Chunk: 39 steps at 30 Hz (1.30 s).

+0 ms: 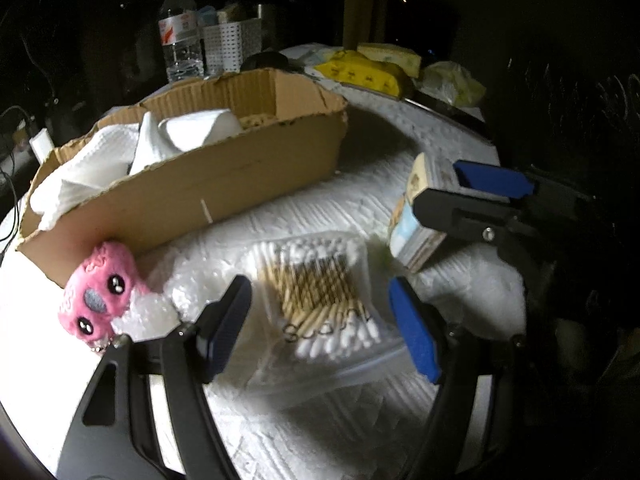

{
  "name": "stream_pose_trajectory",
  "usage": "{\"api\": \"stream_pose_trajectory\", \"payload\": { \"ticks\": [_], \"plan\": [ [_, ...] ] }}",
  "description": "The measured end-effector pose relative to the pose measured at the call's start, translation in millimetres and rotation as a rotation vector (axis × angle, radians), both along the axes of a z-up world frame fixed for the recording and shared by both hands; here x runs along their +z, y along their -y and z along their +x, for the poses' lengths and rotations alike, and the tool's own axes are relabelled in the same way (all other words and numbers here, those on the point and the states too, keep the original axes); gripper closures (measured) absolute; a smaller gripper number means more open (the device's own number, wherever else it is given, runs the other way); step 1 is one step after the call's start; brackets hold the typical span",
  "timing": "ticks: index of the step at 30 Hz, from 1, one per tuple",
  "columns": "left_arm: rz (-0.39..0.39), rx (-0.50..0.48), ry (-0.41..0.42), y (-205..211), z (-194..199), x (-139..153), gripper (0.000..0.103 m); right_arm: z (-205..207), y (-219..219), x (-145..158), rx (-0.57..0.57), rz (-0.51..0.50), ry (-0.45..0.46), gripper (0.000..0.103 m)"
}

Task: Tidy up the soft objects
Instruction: 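Close left gripper on the cotton swab bag while right gripper grasps the small wrapped packet, then lift and carry the swab bag and packet over the box with both grippers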

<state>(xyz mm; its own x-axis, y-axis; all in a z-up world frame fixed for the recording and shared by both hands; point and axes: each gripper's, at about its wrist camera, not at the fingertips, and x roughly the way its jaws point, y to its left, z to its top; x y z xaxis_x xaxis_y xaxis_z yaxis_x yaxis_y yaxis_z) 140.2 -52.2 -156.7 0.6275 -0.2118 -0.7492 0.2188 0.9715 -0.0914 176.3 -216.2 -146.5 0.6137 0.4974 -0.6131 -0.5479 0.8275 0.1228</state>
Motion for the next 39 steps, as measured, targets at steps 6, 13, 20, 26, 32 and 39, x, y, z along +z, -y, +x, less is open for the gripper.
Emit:
{"api": "stream_pose_trajectory", "payload": {
  "ticks": [6, 13, 20, 26, 32, 39],
  "plan": [
    [0.024, -0.012, 0.024, 6, 1, -1, 0.031, 6, 10, -7, 0.008, 0.039, -0.002, 0.053],
    [0.07, -0.079, 0.032, 22, 2, 0, 0.047, 7, 17, -7, 0.006, 0.053, 0.007, 0.054],
    [0.078, -0.023, -0.025, 14, 12, -8, 0.045, 4, 30, 1, -0.027, 0.072, 0.026, 0.054],
    [0.079, -0.064, -0.018, 18, 10, -8, 0.052, -1, 29, 4, -0.036, 0.063, 0.038, 0.054],
    [0.021, -0.073, -0.001, 12, 7, 6, 0.055, -8, 31, 11, -0.049, 0.065, 0.061, 0.054],
    [-0.032, -0.069, 0.038, 4, 4, 26, 0.054, -12, 32, 17, -0.053, 0.068, 0.075, 0.054]
  ]
}}
